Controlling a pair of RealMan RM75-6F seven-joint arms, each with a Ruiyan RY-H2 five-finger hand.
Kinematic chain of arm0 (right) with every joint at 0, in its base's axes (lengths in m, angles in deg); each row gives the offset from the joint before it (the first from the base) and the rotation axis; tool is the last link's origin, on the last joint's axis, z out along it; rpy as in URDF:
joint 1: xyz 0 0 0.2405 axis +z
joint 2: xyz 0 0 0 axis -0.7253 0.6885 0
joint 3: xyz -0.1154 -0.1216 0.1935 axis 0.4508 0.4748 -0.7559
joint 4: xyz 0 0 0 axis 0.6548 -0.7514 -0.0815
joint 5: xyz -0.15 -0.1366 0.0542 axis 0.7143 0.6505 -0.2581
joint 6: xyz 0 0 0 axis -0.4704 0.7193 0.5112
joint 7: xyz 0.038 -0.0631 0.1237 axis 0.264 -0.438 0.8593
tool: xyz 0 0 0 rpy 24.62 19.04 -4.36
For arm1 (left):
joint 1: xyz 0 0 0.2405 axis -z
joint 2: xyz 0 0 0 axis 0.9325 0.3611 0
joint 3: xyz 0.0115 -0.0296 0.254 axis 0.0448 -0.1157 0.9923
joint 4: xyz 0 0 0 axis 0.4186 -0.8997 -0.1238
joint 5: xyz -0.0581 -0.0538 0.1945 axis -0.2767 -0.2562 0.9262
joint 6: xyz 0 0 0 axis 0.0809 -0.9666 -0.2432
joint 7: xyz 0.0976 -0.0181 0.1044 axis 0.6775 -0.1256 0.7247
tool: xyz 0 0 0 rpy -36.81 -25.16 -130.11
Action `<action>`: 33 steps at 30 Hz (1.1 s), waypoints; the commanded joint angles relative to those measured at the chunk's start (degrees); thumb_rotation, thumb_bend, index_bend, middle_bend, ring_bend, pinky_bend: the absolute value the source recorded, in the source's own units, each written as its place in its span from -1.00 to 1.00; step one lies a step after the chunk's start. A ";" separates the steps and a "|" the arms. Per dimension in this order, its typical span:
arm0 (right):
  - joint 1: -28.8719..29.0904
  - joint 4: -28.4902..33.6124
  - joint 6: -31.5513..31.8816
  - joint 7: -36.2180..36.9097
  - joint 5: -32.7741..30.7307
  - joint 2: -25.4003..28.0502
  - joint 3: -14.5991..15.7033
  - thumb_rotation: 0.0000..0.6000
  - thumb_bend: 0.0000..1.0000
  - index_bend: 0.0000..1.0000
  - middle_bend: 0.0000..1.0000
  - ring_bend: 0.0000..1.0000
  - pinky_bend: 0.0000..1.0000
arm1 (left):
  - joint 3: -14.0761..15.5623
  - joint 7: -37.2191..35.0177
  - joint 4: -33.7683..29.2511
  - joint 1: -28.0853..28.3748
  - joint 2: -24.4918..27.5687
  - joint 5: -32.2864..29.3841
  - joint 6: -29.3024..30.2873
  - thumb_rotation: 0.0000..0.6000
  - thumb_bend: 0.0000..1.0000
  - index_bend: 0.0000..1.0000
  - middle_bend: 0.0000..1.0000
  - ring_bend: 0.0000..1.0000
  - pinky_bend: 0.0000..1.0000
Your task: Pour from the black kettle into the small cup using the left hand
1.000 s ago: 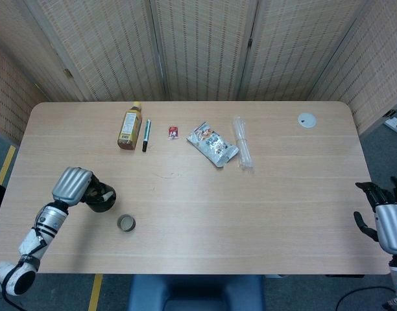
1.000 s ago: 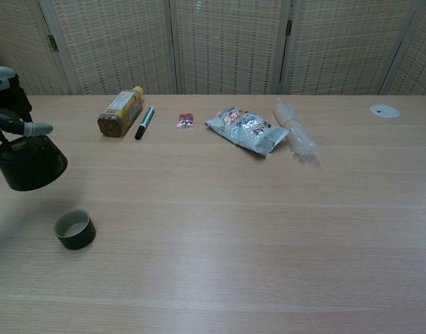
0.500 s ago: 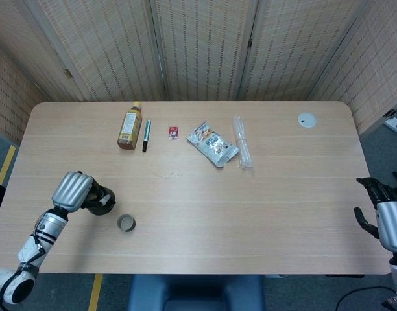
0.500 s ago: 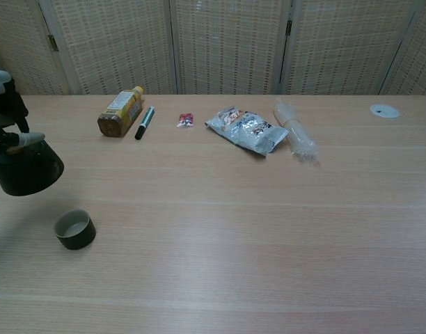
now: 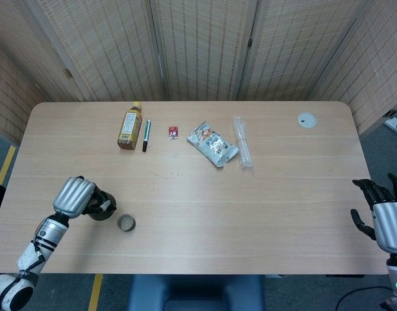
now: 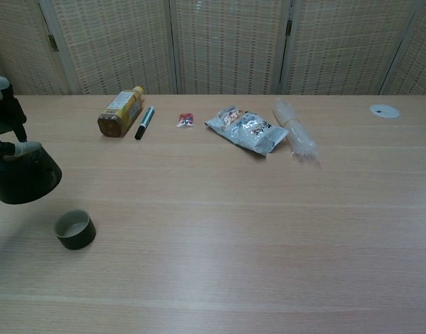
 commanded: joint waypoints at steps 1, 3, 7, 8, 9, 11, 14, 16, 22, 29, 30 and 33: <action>0.00 -0.03 0.01 0.07 0.10 -0.05 0.07 1.00 -0.25 -0.57 -0.45 -0.33 -0.87 | 0.18 1.10 -0.52 -0.26 -0.21 0.25 0.35 0.46 -0.21 0.99 1.00 0.89 0.18; -0.03 -0.11 0.00 0.16 0.10 -0.10 0.13 1.00 -0.25 -0.57 -0.45 -0.33 -0.87 | 0.29 1.77 -0.88 -0.40 -0.34 0.41 0.51 0.47 -0.20 0.99 1.00 0.89 0.18; -0.09 -0.29 -0.01 0.43 0.02 -0.15 0.21 1.00 -0.25 -0.57 -0.45 -0.33 -0.87 | 0.44 2.90 -1.47 -0.67 -0.59 0.85 0.99 0.48 -0.19 0.99 1.00 0.89 0.18; -0.08 -0.35 -0.04 0.51 -0.01 -0.17 0.22 1.00 -0.25 -0.57 -0.45 -0.32 -0.87 | 0.46 3.21 -1.64 -0.73 -0.70 0.97 1.12 0.48 -0.19 0.99 1.00 0.89 0.18; -0.08 -0.41 -0.07 0.55 -0.05 -0.19 0.22 1.00 -0.25 -0.57 -0.45 -0.32 -0.87 | 0.48 3.53 -1.69 -0.78 -0.81 1.10 1.25 0.46 -0.19 0.99 1.00 0.89 0.18; -0.06 -0.51 -0.14 0.64 -0.07 -0.21 0.25 1.00 -0.25 -0.57 -0.45 -0.32 -0.87 | 0.57 4.29 -1.81 -0.89 -1.04 1.29 1.49 0.46 -0.19 0.99 1.00 0.89 0.18; -0.02 -0.62 -0.23 0.83 -0.05 -0.24 0.28 1.00 -0.25 -0.57 -0.45 -0.32 -0.87 | 0.67 5.61 -2.17 -1.04 -1.45 1.27 1.62 0.49 -0.19 0.99 1.00 0.89 0.18; 0.00 -0.69 -0.27 0.90 -0.06 -0.24 0.30 1.00 -0.25 -0.57 -0.45 -0.32 -0.87 | 0.77 6.50 -2.29 -1.18 -1.84 1.39 1.82 0.46 -0.19 0.99 1.00 0.89 0.18; -0.02 -0.80 -0.39 1.07 -0.21 -0.17 0.36 1.00 -0.25 -0.57 -0.45 -0.32 -0.87 | 1.03 8.64 -2.71 -1.49 -2.80 1.76 2.27 0.48 -0.18 0.99 1.00 0.89 0.18; -0.14 -0.82 -0.33 1.20 -0.29 -0.11 0.43 1.00 -0.25 -0.57 -0.45 -0.32 -0.87 | 1.21 12.17 -2.56 -2.01 -4.28 2.13 3.40 0.49 -0.17 0.99 1.00 0.89 0.18; -0.15 -0.80 -0.30 1.18 -0.29 -0.11 0.43 1.00 -0.25 -0.57 -0.45 -0.32 -0.87 | 1.24 12.78 -2.49 -2.12 -4.47 2.24 3.65 0.48 -0.17 0.99 1.00 0.89 0.18; -0.19 -0.78 -0.24 1.17 -0.30 -0.10 0.44 1.00 -0.25 -0.57 -0.45 -0.31 -0.87 | 1.36 14.06 -2.48 -2.38 -4.87 2.64 4.26 0.50 -0.16 0.99 1.00 0.89 0.18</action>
